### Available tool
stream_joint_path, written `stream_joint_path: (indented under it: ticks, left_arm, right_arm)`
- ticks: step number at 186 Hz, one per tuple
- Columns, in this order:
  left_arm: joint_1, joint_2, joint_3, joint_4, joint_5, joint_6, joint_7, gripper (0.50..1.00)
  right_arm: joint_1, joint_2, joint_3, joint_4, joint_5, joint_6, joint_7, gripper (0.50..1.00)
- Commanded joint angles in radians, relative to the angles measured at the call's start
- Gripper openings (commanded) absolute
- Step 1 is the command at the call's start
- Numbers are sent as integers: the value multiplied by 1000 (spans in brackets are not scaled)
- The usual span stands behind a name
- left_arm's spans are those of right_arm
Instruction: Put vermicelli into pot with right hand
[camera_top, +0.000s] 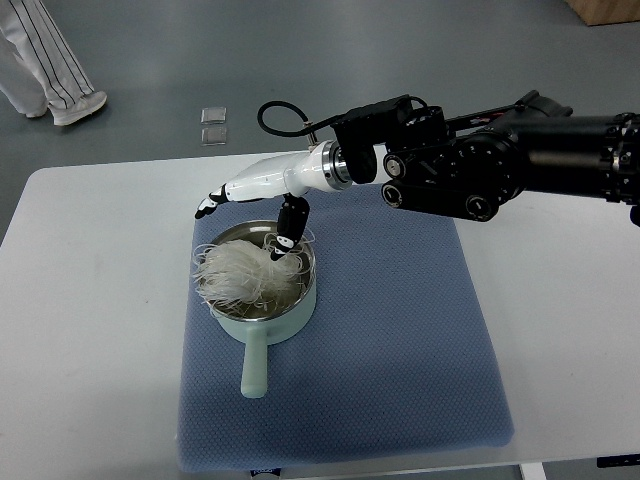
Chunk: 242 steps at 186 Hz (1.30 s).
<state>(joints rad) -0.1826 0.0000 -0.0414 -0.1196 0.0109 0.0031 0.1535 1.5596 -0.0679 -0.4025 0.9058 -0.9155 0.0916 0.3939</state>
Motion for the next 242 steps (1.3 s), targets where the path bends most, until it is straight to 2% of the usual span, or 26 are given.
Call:
stream_joint_path:
  ticks: [1,36,54,65,82,102,155,242]
  left_arm:
    - [0,0,-2,0,0,0,0,1000]
    - [2,0,-2,0,0,0,0,1000]
    - [3,0,-2,-2,1,0,0,1000]
    - [3,0,-2,-2,1,0,0,1000]
    - [3,0,-2,-2,1,0,0,1000]
    - [3,0,-2,-3,1,0,0,1000]
    - [5,0,-2,-3,1,0,0,1000]
    - [6,0,-2,-2,1,0,0,1000]
  right_arm:
    - [-24,-38,44,-33,92,-1,-7,903]
    - [-121,-125,175,-105,242,-4,-9,903]
    - [-217,-165,294,-131,313,-4,-12,903]
    - [-297,-188,381,-150,360,-13,-35,903]
    - [-400,-194,499,-183,397,-65,-72,903]
    - [-504,-185,669,-231,400,-113,-86,905]
    - [-697,-174,1068,-239,422,-119,-90,911]
    - [-768,-133,1139,-242,587,-165,-75,924]
